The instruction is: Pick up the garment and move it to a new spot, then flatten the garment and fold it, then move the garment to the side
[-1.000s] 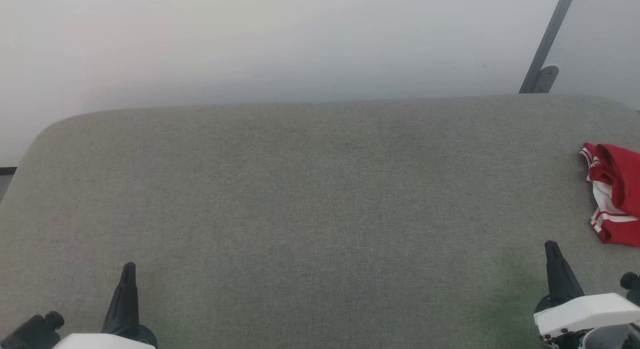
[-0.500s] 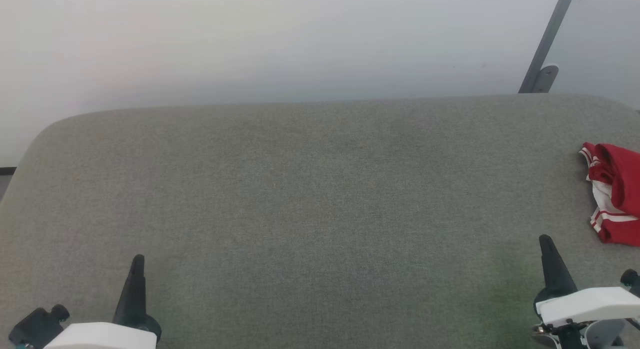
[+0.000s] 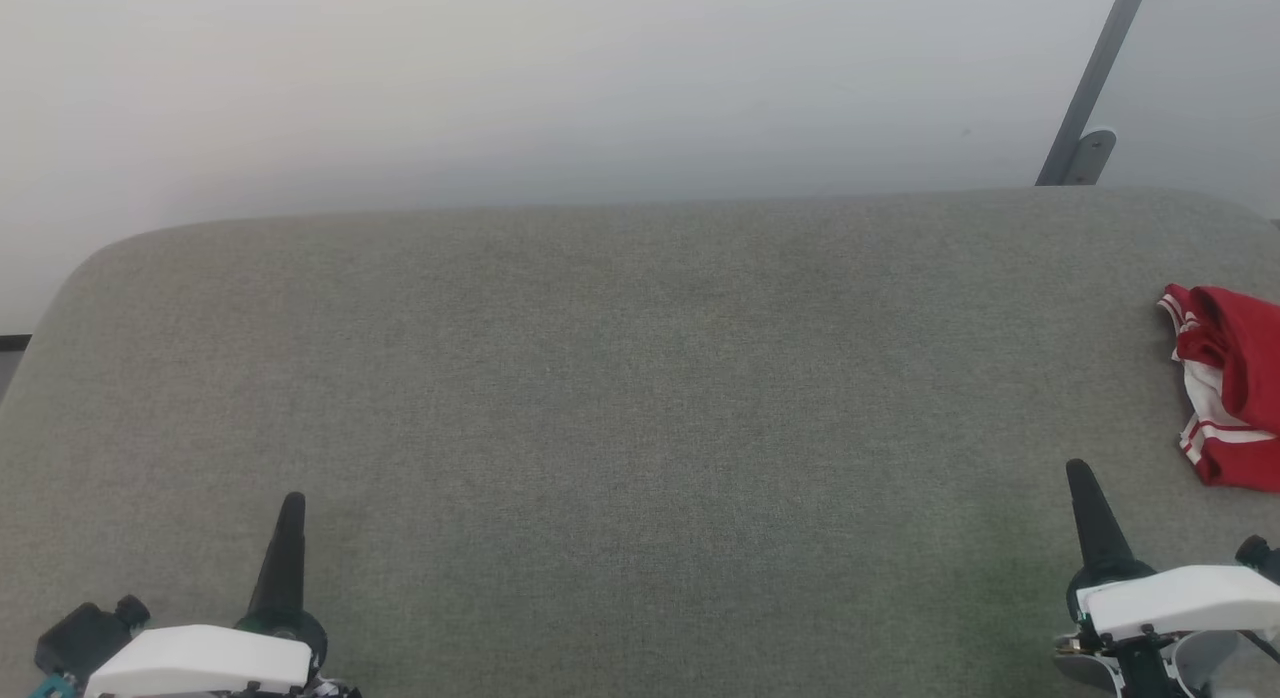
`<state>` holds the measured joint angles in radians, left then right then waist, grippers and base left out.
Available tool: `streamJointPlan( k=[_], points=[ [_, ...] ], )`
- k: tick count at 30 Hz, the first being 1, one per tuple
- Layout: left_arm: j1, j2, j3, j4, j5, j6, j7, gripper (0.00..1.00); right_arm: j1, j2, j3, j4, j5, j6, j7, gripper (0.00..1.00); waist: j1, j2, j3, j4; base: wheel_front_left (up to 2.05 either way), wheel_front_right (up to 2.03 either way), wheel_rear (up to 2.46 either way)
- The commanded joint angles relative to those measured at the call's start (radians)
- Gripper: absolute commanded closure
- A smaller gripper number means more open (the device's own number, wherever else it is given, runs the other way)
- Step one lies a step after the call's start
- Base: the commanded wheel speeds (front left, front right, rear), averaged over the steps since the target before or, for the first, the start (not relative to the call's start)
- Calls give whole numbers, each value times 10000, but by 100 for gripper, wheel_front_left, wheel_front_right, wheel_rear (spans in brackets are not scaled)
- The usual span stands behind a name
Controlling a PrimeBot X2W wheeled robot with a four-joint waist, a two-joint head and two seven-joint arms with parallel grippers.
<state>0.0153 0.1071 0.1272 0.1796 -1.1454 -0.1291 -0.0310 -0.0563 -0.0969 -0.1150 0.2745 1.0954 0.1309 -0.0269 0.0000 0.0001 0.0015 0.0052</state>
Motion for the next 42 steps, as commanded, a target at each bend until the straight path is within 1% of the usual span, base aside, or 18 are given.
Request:
streamJointPlan(
  k=[1,21,42],
  points=[
    [-253,-3,-6,-33,-331,-14,92,100,-216,-1,-9,-125,306,1,87,100,0,-1,0,-1,0,0,0],
    [-669,-218,-53,228,-1978,-18,617,100,-363,181,-5,-207,2135,0,595,100,0,-1,5,-17,0,0,0],
    [-1012,-402,-94,460,-3389,-23,1085,100,-481,338,1,-281,3751,-1,1051,100,0,-1,10,-34,0,0,0]
  ],
)
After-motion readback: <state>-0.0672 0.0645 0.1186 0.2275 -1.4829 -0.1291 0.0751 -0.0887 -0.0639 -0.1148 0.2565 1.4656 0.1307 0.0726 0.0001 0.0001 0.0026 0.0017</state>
